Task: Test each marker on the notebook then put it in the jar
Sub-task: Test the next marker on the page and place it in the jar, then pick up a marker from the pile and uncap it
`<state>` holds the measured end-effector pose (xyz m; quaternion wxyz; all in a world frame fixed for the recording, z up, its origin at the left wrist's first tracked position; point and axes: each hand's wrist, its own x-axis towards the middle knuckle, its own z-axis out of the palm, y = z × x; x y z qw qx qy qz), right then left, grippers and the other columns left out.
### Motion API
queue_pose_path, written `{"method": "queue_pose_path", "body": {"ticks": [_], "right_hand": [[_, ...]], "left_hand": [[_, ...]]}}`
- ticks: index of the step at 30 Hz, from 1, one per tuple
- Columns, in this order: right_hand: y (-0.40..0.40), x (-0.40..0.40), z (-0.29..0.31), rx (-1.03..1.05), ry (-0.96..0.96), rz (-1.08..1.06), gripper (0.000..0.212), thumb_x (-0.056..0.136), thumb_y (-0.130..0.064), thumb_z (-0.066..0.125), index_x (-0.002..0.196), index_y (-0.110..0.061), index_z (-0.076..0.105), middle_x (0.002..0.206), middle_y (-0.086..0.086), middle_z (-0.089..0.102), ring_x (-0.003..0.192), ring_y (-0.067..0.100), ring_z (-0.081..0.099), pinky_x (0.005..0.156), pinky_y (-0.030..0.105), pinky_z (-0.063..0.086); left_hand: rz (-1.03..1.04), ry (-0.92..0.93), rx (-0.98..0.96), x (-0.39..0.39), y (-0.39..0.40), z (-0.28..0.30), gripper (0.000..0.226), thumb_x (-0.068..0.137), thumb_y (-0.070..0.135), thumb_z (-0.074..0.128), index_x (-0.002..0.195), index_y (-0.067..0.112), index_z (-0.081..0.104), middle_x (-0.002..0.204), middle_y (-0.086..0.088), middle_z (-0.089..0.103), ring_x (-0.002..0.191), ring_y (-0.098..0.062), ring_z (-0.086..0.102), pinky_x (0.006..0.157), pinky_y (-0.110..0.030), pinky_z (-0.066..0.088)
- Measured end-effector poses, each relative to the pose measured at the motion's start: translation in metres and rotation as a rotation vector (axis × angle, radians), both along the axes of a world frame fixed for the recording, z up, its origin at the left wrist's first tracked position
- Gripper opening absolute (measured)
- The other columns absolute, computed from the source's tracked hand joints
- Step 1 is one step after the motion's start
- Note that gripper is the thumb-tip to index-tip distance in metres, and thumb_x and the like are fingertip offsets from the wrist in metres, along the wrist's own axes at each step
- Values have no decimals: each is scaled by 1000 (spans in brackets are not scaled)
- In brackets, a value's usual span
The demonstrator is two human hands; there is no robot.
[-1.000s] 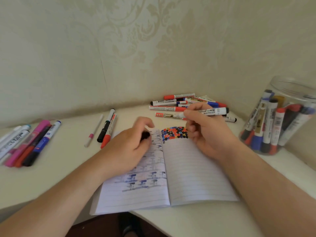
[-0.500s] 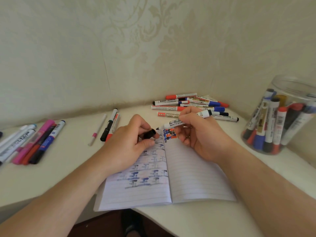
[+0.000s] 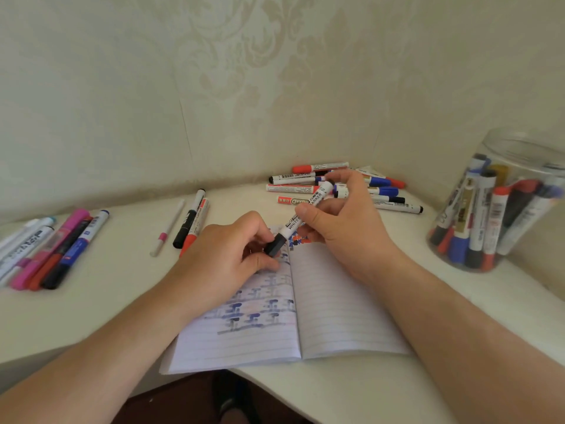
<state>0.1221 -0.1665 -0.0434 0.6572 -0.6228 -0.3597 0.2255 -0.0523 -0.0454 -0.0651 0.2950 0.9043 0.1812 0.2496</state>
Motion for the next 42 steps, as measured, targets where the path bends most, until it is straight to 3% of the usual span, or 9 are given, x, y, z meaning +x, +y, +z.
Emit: {"method": "queue_pose_path", "body": {"ticks": [3,8,14,19,24,29,32,38,42], "right_hand": [[2,-3,-2,1,12,8,53,91,-4,78,128,-23,45,84,28,67,66,30,75,63,35,60],[7,-7,1,-53,-115,10,57,91,-4,78,132,-24,44,81,11,64,64,24,74,73,46,66],[3,-14,3,-40,-234,13,58,94,-14,76,138,-34,44,83,0,67,71,22,75,80,52,63],[-29,-13,45,143,-469,-114,54,97,-20,70,133,-48,40,94,-4,70,81,18,70,77,45,60],[-120,38,122,359,-646,-543,51,98,-15,65,132,-40,36,90,-8,62,79,20,70,80,51,60],[-177,88,144,-14,-787,-735,52,100,-21,63,145,-30,39,91,-17,57,83,7,62,74,27,46],[-183,98,136,-239,-830,-634,52,101,-21,61,146,-35,38,95,-14,57,87,15,59,67,26,39],[-178,104,143,-224,-835,-651,50,101,-19,62,144,-30,39,96,-8,58,85,16,60,76,31,41],[-170,110,136,-368,-912,-582,43,101,-21,63,137,-29,41,93,0,64,76,13,62,60,34,49]], "left_hand": [[14,21,24,1,0,-1,41,70,36,93,89,32,56,85,25,71,81,0,66,71,-29,51],[7,61,85,1,2,-4,41,72,40,90,88,32,53,83,25,67,76,-2,62,59,-22,43],[-2,97,40,1,4,0,50,65,49,93,94,37,53,86,24,69,85,3,63,70,-18,49],[-142,274,349,4,10,-2,61,80,93,35,133,64,47,106,25,46,103,-3,47,85,-32,46],[-166,347,416,3,6,-3,50,77,98,11,120,88,33,93,20,46,92,2,45,79,-28,45],[-162,368,458,7,2,-3,59,75,98,5,124,84,37,93,19,46,93,4,44,84,-26,43],[-154,360,472,8,1,-1,59,75,98,5,124,85,36,93,20,46,94,5,44,82,-21,41],[-136,337,505,7,-5,2,54,78,93,12,124,82,39,93,19,47,94,6,44,71,-9,29],[-140,337,504,7,-5,3,55,78,94,11,125,83,38,94,19,46,94,7,43,71,-12,30]]}}
